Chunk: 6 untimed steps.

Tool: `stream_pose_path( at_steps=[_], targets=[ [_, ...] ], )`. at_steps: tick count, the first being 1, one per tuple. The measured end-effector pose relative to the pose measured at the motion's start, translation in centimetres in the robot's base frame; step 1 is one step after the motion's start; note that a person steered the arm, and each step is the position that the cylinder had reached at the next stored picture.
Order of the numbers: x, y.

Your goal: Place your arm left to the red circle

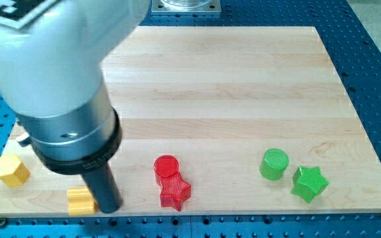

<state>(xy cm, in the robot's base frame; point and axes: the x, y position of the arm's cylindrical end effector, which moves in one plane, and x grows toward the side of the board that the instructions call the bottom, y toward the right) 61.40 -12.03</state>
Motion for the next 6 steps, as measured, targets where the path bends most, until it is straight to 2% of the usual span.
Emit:
stream_pose_path(
  at_steps=[2, 3, 6],
  targets=[
    [-6.4, -3.6],
    [-7.7, 2.2],
    [-5.2, 4.8]
  ],
)
